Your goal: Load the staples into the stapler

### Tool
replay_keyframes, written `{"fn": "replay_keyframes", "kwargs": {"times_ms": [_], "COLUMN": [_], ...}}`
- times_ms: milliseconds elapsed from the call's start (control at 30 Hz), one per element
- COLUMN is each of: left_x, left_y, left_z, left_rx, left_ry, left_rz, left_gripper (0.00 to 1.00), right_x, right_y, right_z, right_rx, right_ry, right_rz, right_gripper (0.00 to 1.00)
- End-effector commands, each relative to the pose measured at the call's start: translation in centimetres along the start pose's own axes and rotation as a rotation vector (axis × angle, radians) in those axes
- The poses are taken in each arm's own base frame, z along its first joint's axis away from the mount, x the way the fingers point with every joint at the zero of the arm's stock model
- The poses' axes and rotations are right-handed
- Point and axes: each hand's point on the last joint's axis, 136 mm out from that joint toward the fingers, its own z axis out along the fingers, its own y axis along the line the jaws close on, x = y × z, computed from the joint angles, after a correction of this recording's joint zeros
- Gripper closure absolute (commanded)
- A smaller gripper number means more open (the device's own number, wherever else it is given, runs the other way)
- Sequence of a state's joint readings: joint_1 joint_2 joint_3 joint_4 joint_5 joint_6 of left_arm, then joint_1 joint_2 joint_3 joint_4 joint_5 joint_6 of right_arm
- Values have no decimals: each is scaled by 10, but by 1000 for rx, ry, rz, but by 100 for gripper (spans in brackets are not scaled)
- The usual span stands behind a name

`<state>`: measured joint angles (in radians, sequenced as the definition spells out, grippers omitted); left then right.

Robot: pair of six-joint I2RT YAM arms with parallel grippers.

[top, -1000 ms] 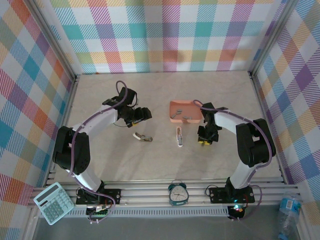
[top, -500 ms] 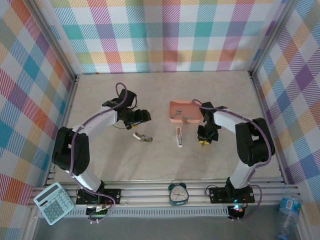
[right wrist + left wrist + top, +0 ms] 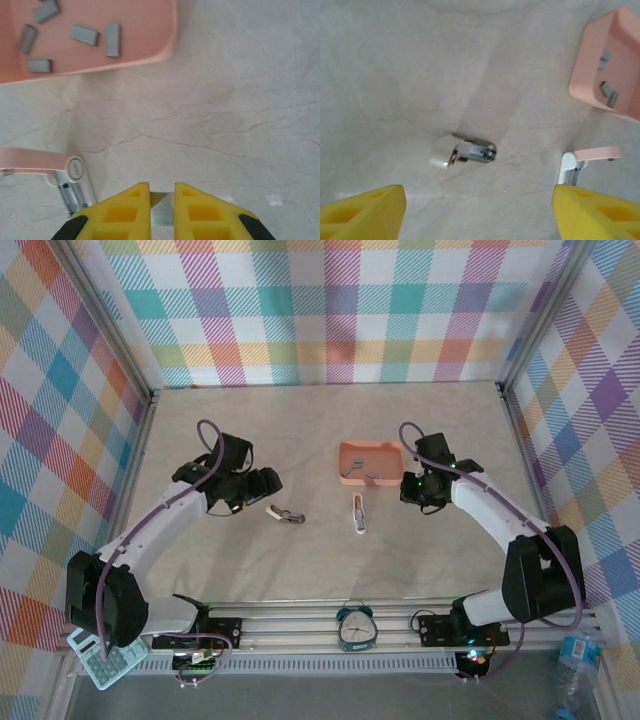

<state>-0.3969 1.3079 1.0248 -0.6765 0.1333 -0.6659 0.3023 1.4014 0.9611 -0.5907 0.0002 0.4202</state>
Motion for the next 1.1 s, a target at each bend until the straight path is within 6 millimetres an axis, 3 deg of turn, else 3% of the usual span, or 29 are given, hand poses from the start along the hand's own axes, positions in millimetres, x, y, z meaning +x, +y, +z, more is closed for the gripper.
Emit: {"fn": "replay_keyframes", "kwargs": {"times_ms": [0,133,400,1067], "left_x": [23,36,41,28], "left_y": [19,25,9,-18], "left_z": [8,22,52,98], "left_rx": [-65,-74,-28,-77], "left_ry": [36,65,103,176], "left_rz": [-56,-73,-79,15], "left_gripper": [23,23,23,22], "right_x": [-7,-10,-5,-1], "right_y": [18,27,26,17], "right_z": [-7,-13,-19,-39], "right_rx": [-105,-157,-167,-134], "right_ry": [-60,-91,-112,-157], "right_rz": [-53,-65,-83,-91], "right_gripper": [87,86,86,86]}}
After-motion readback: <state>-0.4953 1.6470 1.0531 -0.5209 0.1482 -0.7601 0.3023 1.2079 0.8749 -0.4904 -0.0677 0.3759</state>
